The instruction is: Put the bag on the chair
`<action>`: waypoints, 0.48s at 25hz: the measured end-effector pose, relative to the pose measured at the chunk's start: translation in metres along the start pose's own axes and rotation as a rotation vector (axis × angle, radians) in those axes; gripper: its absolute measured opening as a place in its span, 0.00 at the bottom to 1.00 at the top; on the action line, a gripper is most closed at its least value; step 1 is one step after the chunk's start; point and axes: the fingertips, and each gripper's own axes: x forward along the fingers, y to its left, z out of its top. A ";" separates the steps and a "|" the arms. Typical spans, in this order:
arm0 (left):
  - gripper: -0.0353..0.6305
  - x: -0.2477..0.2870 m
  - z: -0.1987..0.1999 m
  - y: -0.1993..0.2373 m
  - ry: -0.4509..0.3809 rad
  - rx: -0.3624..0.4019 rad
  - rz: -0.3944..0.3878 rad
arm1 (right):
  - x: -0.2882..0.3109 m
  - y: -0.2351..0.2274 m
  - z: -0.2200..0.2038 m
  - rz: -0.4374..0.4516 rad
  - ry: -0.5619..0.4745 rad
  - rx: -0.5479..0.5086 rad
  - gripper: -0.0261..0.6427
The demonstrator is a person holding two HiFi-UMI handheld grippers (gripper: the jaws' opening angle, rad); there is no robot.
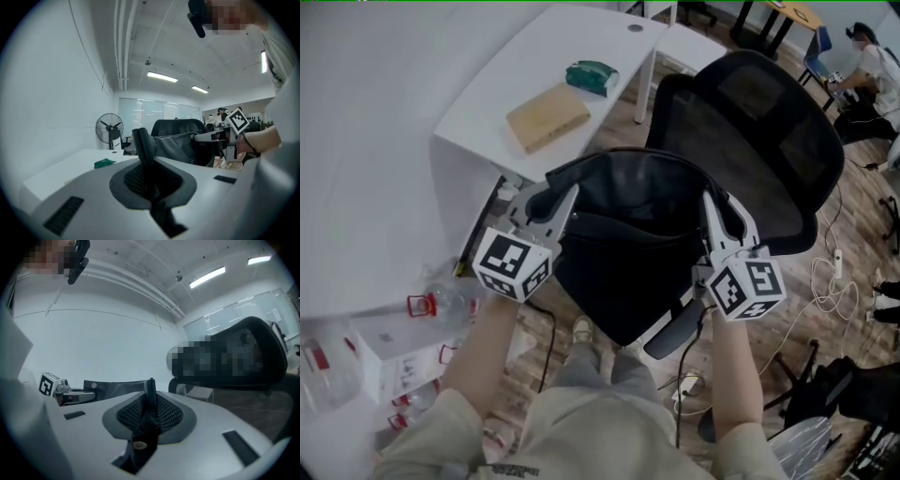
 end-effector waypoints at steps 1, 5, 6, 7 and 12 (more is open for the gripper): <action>0.09 0.004 -0.010 0.003 0.009 -0.007 -0.007 | 0.003 -0.002 -0.008 -0.008 0.008 0.004 0.16; 0.09 0.016 -0.052 0.015 0.053 -0.039 -0.026 | 0.017 -0.005 -0.044 -0.028 0.048 -0.015 0.16; 0.09 0.018 -0.063 0.018 0.062 -0.045 -0.025 | 0.021 -0.006 -0.054 -0.030 0.057 -0.019 0.16; 0.09 0.020 -0.073 0.021 0.072 -0.050 -0.024 | 0.025 -0.006 -0.064 -0.032 0.066 -0.017 0.16; 0.09 0.027 -0.129 0.032 0.140 -0.080 -0.009 | 0.038 -0.010 -0.117 -0.041 0.122 0.007 0.16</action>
